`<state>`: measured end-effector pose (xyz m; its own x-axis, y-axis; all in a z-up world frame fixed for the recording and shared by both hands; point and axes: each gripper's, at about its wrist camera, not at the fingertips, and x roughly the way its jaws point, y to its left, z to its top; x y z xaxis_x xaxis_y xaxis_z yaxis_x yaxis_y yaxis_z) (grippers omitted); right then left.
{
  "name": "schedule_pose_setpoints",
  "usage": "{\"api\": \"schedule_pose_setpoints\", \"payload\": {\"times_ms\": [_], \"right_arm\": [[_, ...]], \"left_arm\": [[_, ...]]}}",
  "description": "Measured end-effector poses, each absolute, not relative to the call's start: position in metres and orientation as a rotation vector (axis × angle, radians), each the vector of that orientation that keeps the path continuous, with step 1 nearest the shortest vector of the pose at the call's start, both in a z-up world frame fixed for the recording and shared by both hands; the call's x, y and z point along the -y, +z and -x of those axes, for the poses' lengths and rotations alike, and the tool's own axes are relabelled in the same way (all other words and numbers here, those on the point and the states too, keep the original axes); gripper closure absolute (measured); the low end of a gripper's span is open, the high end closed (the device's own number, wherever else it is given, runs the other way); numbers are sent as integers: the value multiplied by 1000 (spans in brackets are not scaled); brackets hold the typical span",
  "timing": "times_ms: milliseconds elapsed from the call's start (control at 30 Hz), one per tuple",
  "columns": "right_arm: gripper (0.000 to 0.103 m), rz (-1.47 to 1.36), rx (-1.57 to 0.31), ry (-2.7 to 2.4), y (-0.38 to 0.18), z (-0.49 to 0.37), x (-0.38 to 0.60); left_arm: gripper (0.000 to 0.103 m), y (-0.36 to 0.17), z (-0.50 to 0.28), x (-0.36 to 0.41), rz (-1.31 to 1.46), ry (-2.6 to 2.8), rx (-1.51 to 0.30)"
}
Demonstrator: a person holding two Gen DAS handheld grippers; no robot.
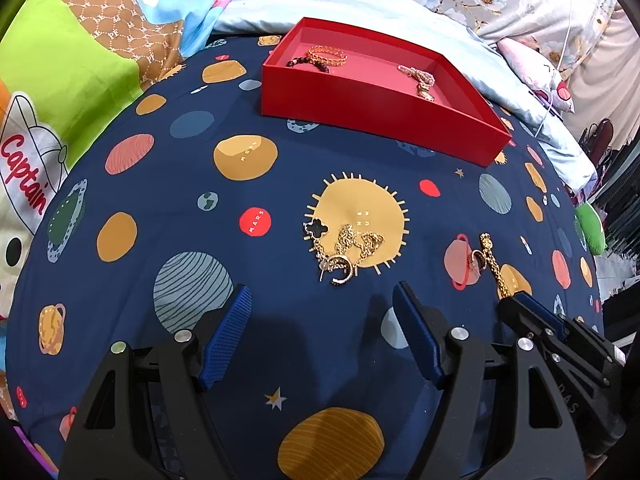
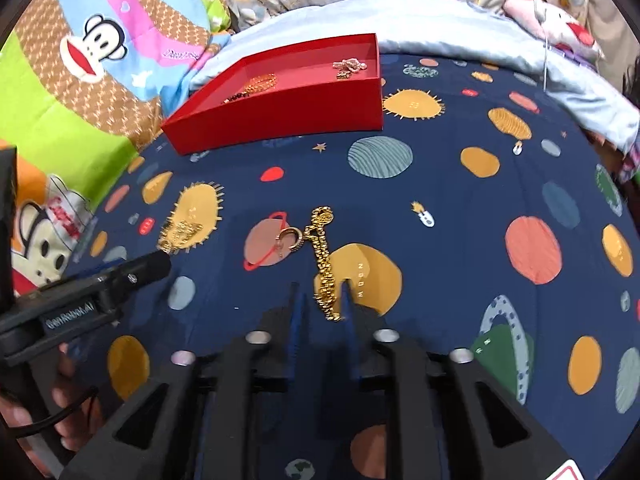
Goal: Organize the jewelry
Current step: 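Lift the gold chain with the right tool while the left tool grasps a gold hoop earring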
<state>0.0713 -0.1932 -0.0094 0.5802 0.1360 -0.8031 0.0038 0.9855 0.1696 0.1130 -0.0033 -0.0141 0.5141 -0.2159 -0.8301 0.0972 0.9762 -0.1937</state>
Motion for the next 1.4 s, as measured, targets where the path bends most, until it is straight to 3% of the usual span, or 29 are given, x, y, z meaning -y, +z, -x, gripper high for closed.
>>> {"api": "schedule_pose_setpoints", "payload": {"times_ms": [133,300,500,633,700,1400], "right_arm": [[95,-176,-946,78,-10,-71,197],[95,-201,-949,80,-10,-71,200],[95,-229,-953,88,-10,-72,204],[96,-234,-953,90,-10,-72,204],[103,-240,-946,96,-7,-71,204],[103,-242,-917,100,8,-62,208]], "left_arm": [[39,-15,-118,6,115,-185,-1002],[70,-14,-121,11,104,-214,-994],[87,-15,-118,17,79,-234,-993],[90,-14,-117,18,80,-241,-994],[90,-13,-115,16,87,-244,-995],[90,8,-100,2,128,-259,-959]]}}
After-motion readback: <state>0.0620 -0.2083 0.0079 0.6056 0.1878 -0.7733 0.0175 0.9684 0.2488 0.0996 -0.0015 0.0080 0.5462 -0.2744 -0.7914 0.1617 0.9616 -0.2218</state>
